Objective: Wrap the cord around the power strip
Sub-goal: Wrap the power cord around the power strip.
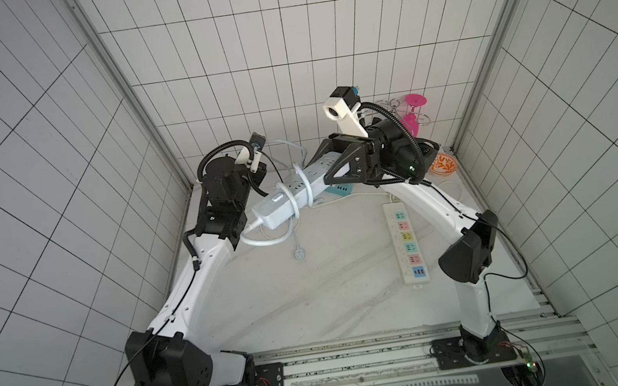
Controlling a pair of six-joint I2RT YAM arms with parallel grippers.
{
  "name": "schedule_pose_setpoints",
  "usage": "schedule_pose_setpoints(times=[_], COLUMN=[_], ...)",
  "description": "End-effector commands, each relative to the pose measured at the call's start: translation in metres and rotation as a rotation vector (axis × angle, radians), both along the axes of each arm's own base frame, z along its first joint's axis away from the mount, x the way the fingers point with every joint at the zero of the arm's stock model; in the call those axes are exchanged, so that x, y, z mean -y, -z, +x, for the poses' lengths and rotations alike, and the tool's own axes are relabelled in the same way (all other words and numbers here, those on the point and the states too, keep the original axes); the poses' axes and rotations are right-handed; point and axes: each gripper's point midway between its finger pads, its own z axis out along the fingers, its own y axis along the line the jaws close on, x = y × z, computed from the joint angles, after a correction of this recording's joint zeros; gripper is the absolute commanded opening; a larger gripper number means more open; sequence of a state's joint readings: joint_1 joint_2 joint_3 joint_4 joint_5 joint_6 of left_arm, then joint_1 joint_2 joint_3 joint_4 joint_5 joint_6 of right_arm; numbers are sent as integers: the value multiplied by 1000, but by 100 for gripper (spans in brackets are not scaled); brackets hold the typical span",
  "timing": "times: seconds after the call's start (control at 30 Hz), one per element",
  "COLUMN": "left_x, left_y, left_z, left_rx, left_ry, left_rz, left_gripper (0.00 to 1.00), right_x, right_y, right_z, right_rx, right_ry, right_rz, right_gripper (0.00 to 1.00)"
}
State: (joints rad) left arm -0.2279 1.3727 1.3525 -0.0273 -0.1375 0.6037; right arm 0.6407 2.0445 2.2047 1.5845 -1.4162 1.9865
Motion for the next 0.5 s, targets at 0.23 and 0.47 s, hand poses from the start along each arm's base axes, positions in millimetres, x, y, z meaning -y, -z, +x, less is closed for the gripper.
schedule_pose_setpoints(times=[0.23, 0.47], left_x=[-73, -90], left_y=[-40, -48], left_z=[-11, -13], left_rx=[85, 105], left_ry=[-273, -364], left_rz=[55, 104], left_gripper=[0, 0], right_x=[-47, -72], right_y=[84, 137], right_z=[69, 97], right_rx=[-166, -262], right_ry=[19, 13], right_rz=[-147, -241], right_gripper=[0, 0])
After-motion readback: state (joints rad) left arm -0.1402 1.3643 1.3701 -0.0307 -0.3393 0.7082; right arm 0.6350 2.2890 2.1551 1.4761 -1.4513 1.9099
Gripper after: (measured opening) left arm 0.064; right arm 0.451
